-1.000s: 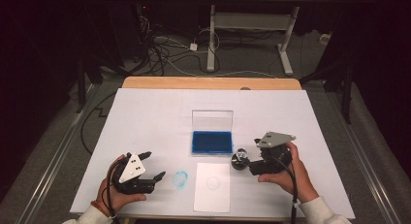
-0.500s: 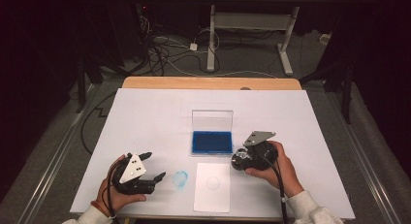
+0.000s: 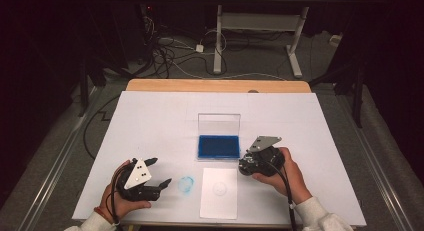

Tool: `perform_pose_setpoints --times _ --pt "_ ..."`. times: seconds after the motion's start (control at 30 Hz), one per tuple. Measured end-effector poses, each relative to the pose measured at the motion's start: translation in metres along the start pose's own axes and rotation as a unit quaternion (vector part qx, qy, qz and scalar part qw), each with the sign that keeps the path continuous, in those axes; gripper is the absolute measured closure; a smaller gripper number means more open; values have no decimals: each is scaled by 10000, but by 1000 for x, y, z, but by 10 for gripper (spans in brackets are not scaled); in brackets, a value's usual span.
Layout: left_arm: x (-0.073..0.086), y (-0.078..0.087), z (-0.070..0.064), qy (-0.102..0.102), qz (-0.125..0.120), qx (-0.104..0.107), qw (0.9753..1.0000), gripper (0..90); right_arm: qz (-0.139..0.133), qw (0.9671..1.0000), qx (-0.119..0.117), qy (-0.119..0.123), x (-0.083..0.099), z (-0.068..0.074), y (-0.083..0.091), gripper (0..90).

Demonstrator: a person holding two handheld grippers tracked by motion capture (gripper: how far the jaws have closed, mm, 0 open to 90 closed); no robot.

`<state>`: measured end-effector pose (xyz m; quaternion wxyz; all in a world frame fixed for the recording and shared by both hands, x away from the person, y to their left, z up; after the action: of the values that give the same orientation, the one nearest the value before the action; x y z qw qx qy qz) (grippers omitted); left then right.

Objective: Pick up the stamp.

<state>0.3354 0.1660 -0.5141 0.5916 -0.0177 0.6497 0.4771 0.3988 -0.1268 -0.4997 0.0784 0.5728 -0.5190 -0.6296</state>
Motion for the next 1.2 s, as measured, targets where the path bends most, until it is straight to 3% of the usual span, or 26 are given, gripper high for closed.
perform_pose_setpoints --times 0.4,0.7,0.97,1.2 --pt "0 -1 -1 -6 27 32 10000 211 29 9999 -23 167 -1 2 1 573" --pt "1 -1 1 14 11 30 10000 211 -190 9996 46 203 -6 -1 15 574" --pt "3 -3 2 34 45 67 10000 211 -458 9986 -9 280 -12 4 31 573" --pt "3 -3 2 11 30 86 10000 211 -539 9981 6 305 -15 7 37 574"
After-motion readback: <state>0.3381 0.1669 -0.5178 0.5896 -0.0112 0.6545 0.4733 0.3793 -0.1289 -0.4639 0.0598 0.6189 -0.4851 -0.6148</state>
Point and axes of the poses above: each handheld gripper's, and its own axes: y roughly backward along the jaws, x roughly out of its underside, z roughly to its left, the point moved 9 cm from there along -y, roughly forward along the jaws, and after that the axes turned 3 degrees about y, right-handed, at the moved point
